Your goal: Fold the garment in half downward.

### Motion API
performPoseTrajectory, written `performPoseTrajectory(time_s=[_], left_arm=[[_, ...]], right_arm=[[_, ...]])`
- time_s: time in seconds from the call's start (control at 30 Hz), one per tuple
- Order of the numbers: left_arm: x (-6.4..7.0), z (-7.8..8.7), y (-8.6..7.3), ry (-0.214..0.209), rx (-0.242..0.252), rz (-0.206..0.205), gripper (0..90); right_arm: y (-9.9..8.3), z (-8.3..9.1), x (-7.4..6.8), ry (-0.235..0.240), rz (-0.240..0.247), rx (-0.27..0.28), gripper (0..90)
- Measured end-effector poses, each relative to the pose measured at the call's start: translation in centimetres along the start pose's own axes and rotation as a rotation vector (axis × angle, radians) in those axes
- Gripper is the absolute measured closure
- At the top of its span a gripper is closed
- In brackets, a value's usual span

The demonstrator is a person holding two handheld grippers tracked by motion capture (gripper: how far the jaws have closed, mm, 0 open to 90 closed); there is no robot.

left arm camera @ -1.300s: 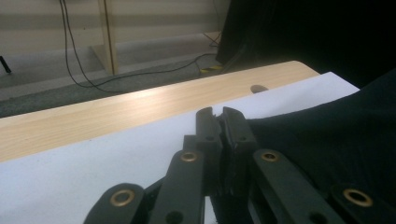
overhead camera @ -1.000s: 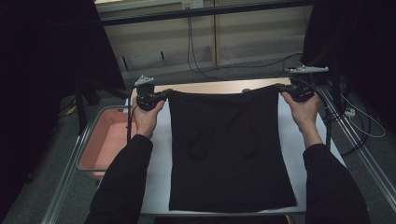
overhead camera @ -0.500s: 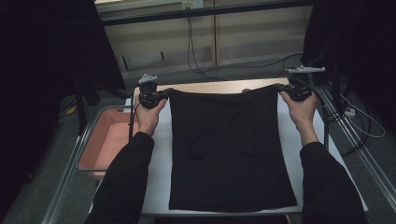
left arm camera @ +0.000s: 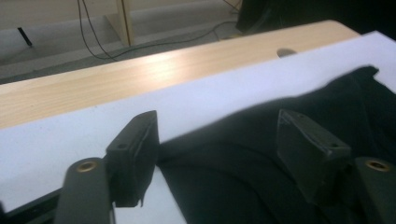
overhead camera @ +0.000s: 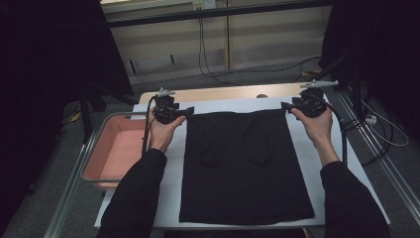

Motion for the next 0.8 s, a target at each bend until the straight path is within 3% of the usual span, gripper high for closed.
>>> performPoseTrajectory(time_s=[0.13, 0.23, 0.3, 0.43, 0.6, 0.63, 0.73, 0.8], left_arm=[[1.6, 1.0, -1.4, -0.028, -0.011, -0.046, 19.7], [2.6, 1.7, -2.9, -0.047, -0.021, -0.078, 16.9], [3.2, 2.1, -3.8, -0.058, -0.033, -0.117, 15.3], [4.9, 2.5, -5.2, -0.087, -0.052, -0.151, 15.2], [7.6, 3.0, -6.9, -0.158, -0.084, -0.198, 23.1], [8.0, 3.1, -7.3, -0.166, -0.096, -0.223, 25.9], [9.2, 3.6, -8.3, -0.222, -0.141, -0.221, 36.0], [9.2, 3.7, -8.6, -0.211, -0.148, -0.232, 38.6]], right_arm=[[-1.4, 0.3, -3.0, 0.065, 0.044, -0.025, 46.1], [-3.1, 0.4, -5.7, 0.113, 0.091, -0.08, 47.0], [-4.1, 0.4, -7.2, 0.148, 0.113, -0.099, 49.6], [-5.8, 0.1, -9.8, 0.214, 0.14, -0.136, 60.5], [-7.4, -0.4, -11.4, 0.242, 0.172, -0.18, 69.4], [-7.7, -0.5, -11.5, 0.249, 0.167, -0.187, 71.2], [-8.7, -0.6, -11.7, 0.254, 0.172, -0.221, 73.2], [-9.4, -0.6, -11.8, 0.256, 0.172, -0.244, 73.7]])
Point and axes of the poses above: each handheld gripper's, and its own axes: z roughly backward along the jaws, y roughly out of its top, x roughly to its right, the point moved 7 cm from there along -z, roughly forward along the jaws, and after that the axes turned 11 degrees about y, right-handed, at the moved point
